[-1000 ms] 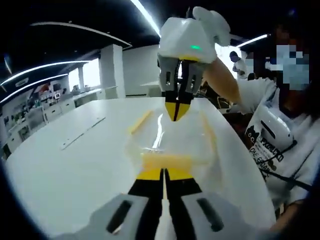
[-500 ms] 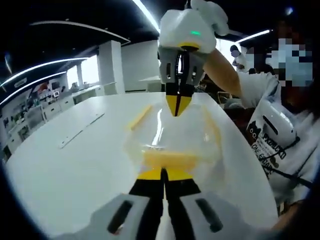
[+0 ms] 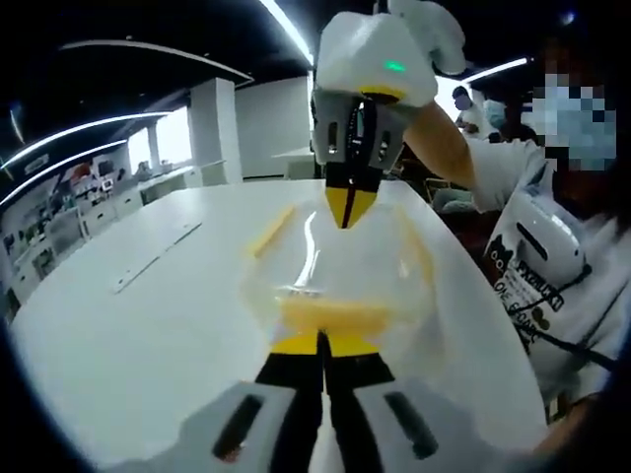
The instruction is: Snap each plastic latch of the storage box into its locked position after aligning the lid with the box until every specified latch is closed and the lid sits flush.
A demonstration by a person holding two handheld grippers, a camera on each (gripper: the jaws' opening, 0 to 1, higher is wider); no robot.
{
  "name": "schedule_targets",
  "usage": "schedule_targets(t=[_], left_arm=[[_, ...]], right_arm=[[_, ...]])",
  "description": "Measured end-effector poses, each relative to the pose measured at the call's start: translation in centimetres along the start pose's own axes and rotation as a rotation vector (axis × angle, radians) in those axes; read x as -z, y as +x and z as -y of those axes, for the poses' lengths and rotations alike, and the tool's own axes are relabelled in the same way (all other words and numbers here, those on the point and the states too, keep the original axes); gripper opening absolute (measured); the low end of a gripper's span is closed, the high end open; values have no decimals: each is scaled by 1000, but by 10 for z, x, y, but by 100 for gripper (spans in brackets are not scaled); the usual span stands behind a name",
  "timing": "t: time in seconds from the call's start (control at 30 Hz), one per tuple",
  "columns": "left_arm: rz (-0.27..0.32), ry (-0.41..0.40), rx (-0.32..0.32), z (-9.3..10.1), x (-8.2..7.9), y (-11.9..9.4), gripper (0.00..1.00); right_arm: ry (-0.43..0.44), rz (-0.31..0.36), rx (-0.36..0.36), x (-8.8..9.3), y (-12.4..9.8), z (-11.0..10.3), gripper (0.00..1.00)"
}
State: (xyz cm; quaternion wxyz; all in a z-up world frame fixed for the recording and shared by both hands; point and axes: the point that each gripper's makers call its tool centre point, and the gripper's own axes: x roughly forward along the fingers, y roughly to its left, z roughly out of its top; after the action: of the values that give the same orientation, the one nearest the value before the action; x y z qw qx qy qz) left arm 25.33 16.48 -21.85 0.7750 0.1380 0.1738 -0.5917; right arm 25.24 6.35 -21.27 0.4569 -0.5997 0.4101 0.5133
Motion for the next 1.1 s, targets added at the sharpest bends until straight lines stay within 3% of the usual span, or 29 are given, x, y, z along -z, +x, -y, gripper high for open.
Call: schedule_targets(t=[0.2,0.43,1.0,1.03,1.07,1.1], left_arm=[[6,-4,8,2,-4,4,0],[9,-1,10,0,-9,5,0],[19,-7,29,5,-5,3,0],[-75,-63,75,16,12,12,0],[-2,-36,61,6,10,26,0],[-15,-22,60,12,9,19,0]], right_arm=[[11,34,-2,6,-2,1,0],[-2,21,4,7,-4,4,0],[-6,36,-5,3,-7,7,0],[7,1,-13,10,-8,5,0],[-7,30,-19,3,-3,7,0],[-2,34,-15,3,-5,7,0]])
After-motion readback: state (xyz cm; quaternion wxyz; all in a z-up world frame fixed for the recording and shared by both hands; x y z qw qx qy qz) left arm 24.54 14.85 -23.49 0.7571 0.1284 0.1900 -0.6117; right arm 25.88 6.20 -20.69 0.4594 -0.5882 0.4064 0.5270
